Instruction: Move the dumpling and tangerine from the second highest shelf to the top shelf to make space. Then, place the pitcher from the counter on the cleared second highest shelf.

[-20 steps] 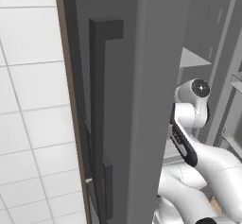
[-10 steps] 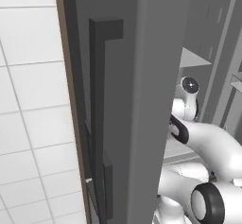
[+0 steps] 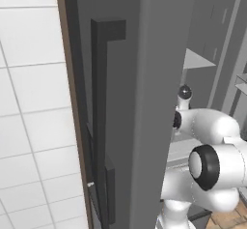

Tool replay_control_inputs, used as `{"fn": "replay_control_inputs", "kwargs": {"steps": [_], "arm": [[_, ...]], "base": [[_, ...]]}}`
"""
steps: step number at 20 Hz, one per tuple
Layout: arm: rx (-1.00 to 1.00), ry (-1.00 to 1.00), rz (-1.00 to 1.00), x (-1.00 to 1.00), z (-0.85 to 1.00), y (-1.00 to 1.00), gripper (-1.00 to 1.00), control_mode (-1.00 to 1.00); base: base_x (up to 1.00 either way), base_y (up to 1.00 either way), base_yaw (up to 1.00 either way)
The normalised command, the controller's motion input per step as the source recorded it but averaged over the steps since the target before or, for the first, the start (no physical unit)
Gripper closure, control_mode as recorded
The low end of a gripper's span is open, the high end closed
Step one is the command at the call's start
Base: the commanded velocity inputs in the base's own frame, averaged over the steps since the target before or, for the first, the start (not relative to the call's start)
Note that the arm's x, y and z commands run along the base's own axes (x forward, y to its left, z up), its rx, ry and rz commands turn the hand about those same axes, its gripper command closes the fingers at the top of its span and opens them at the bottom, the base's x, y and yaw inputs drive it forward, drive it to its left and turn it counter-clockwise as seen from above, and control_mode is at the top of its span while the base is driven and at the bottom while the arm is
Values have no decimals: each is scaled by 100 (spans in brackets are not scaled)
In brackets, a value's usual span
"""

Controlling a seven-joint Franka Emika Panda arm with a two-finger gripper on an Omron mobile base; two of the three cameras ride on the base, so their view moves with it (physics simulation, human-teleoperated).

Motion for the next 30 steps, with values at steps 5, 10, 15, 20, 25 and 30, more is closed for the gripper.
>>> {"fn": "replay_control_inputs", "kwargs": {"steps": [5,10,15,20,25,30], "arm": [[0,0,0,51,-44,0,100,-100],[0,0,0,49,-39,0,100,-100],[0,-3,0,18,-46,5,-100,-100],[-5,-14,0,-2,-47,43,-100,-100],[-7,-15,0,-19,-31,52,-100,-100],[-2,-9,0,-39,-4,17,-100,-100]], "base": [[0,0,0],[0,0,0],[0,0,0],[0,0,0],[0,0,0],[0,0,0]]}}
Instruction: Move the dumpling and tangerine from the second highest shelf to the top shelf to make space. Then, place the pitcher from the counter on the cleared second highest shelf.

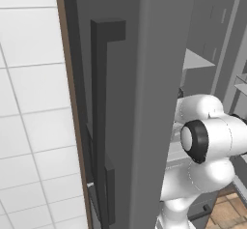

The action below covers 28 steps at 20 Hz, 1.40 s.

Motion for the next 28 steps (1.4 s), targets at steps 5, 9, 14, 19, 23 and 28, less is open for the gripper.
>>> {"fn": "replay_control_inputs", "kwargs": {"steps": [5,9,14,19,23,28], "arm": [[0,-2,-5,-52,7,1,-100,-100],[0,0,-7,-35,43,0,-100,-100],[0,0,-5,-40,70,0,-100,-100],[0,8,0,-62,75,-1,-100,-100],[2,7,0,-69,76,-28,-100,-100],[7,3,4,-75,59,-33,-100,-100]], "base": [[0,0,0],[0,0,0],[0,0,0],[0,0,0],[0,0,0],[0,0,0]]}}
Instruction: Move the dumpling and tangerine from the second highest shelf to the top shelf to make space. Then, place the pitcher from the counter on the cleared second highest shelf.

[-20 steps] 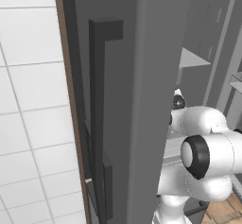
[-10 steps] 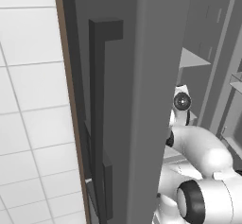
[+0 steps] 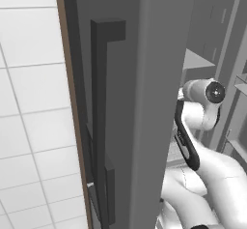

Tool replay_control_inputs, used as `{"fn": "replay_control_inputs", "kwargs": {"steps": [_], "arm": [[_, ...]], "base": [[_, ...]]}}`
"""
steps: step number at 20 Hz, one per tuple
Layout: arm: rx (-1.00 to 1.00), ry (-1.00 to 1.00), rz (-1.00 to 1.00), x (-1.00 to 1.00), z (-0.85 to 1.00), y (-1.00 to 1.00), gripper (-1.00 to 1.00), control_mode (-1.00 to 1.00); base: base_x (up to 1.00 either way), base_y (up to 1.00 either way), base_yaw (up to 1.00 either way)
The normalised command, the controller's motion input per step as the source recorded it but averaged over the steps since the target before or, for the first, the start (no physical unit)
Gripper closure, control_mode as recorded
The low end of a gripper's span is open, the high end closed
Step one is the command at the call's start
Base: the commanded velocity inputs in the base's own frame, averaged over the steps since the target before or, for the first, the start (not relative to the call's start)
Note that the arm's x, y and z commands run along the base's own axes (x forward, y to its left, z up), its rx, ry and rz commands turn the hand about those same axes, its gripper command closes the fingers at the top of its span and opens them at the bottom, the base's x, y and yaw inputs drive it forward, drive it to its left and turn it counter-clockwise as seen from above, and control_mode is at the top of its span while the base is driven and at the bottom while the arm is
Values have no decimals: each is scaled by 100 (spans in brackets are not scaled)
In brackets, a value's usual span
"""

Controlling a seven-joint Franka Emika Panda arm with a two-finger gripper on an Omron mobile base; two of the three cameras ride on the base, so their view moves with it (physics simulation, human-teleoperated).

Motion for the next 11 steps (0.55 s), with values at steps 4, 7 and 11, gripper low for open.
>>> {"fn": "replay_control_inputs", "kwargs": {"steps": [4,7,11], "arm": [[1,0,9,-83,15,0,-100,-100],[-4,3,7,-95,0,15,-100,-100],[-4,6,4,-82,0,24,-100,-100]], "base": [[0,0,0],[0,0,0],[0,0,0]]}}
